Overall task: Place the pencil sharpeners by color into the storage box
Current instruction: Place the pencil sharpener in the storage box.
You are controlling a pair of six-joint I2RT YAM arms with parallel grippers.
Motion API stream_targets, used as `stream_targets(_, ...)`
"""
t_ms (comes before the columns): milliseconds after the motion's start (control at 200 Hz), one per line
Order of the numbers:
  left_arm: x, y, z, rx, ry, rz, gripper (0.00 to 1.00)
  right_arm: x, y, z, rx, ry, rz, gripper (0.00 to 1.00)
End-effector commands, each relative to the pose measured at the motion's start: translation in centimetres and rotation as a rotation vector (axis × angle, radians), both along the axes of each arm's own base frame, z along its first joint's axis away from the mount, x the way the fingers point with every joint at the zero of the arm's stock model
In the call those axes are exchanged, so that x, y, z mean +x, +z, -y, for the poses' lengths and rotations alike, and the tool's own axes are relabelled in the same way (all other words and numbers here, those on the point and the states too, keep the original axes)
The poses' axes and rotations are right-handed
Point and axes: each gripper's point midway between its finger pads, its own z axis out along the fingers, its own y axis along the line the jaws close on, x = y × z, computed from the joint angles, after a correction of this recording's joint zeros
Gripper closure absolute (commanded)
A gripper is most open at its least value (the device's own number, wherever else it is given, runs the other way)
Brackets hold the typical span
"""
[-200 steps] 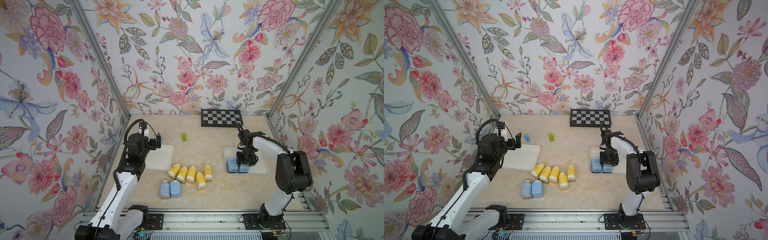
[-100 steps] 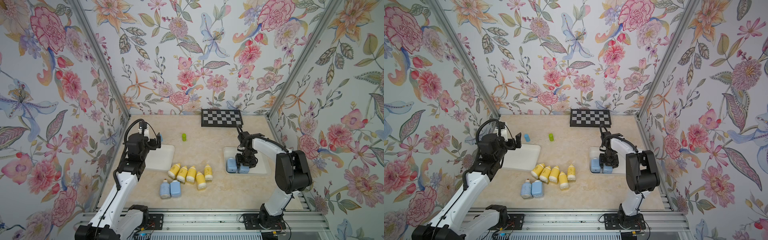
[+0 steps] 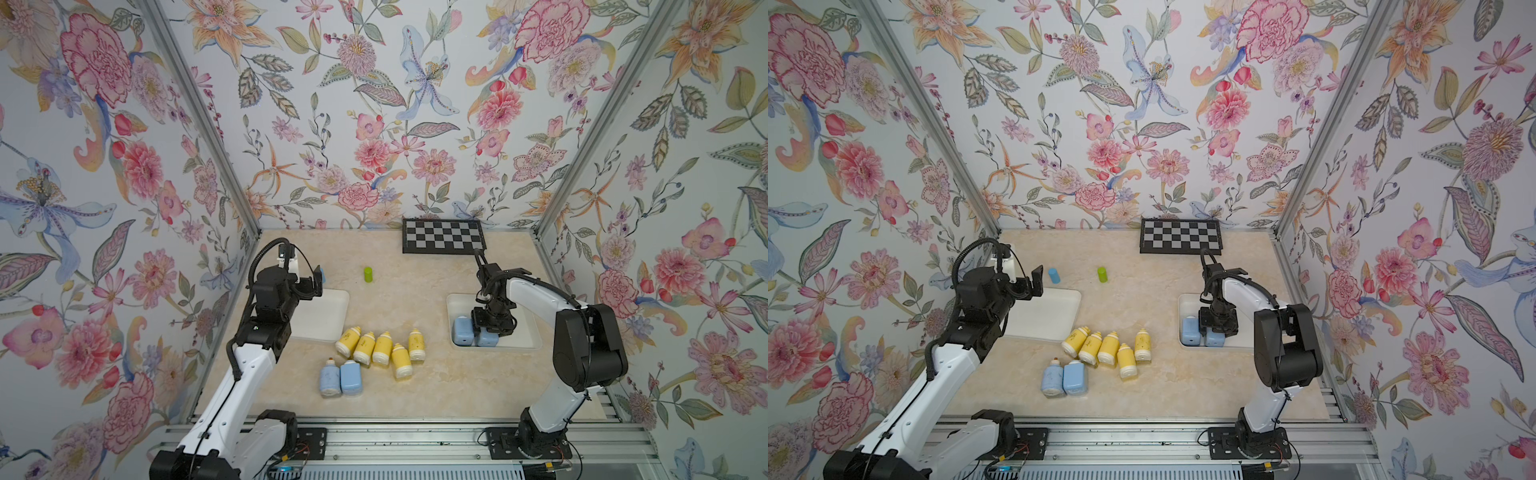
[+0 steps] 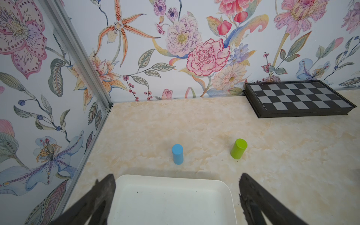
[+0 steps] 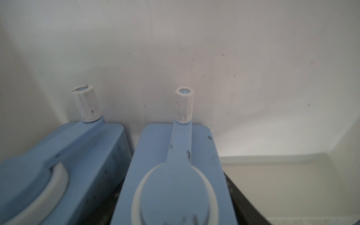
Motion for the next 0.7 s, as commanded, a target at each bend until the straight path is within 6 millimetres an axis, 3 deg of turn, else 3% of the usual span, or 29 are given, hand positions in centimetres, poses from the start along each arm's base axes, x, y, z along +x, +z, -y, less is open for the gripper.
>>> stream_targets(0, 0.1, -0.1, 0.5, 0.006, -0.020, 0.001, 0.01, -0.6, 1.3, 0.1, 0.013, -0.013, 0.019, 0.33)
stream_targets(696, 0.0, 0.1, 0.1, 0.017, 0.004, 0.006, 0.01, -3.2, 9.8, -0.6, 0.052, -0.015, 0.199, 0.30)
